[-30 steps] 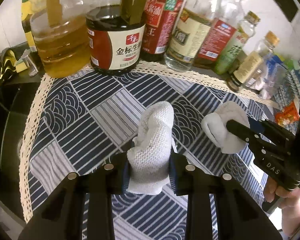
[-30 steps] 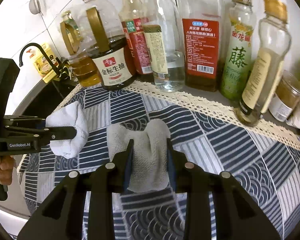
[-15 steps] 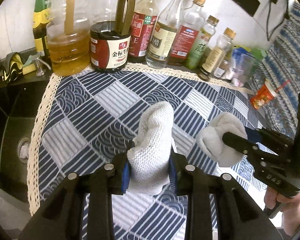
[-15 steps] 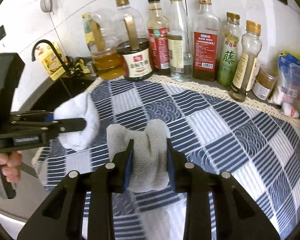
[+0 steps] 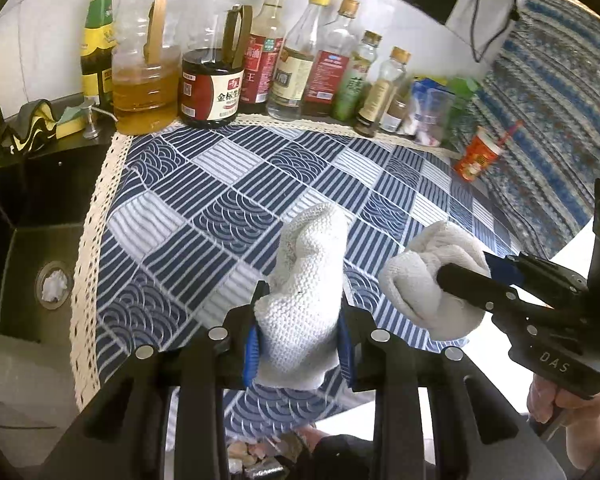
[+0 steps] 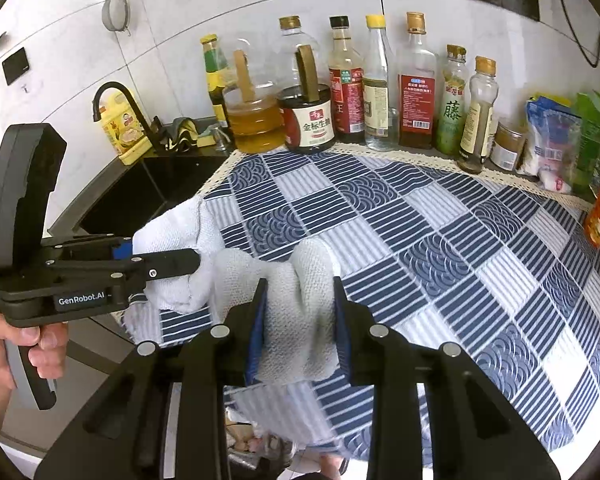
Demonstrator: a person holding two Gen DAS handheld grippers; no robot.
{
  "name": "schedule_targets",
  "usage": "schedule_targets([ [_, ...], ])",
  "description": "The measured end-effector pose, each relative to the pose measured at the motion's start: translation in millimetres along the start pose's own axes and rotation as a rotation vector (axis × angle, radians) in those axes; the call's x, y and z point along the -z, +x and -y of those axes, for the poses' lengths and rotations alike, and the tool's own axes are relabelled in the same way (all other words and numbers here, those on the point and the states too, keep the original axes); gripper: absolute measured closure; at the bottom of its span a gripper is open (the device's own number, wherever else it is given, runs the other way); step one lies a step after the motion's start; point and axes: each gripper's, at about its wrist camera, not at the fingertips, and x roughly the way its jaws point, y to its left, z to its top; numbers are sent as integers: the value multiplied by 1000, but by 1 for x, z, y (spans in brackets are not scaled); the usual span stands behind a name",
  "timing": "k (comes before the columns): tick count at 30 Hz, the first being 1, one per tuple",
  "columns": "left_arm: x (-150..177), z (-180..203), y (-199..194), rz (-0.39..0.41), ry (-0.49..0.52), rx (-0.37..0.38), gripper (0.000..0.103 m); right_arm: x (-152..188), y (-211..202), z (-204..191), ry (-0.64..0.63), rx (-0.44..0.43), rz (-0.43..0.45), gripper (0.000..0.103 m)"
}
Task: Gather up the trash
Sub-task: 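Carry both white tissues down over the trash bin with both tools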
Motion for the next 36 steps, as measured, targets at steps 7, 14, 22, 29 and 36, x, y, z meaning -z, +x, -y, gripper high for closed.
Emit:
schedule_targets([
  [7,34,-2,-26,7,34,16,74,33,-28,-36,27,19,11,72],
  [14,69,-3,-52,18,53,39,74,68,-49,-67,47,38,18,72],
  [22,118,-9,-68,-19,60,54,74,112,-59,-96,99,53,-8,71],
  [29,159,-25,-65,-91,39,44,74,150,-46,-118,131,32,-73,71],
  [36,191,-42,-54,-151,0,29,74,175,-21,-125,145,0,-148,71],
])
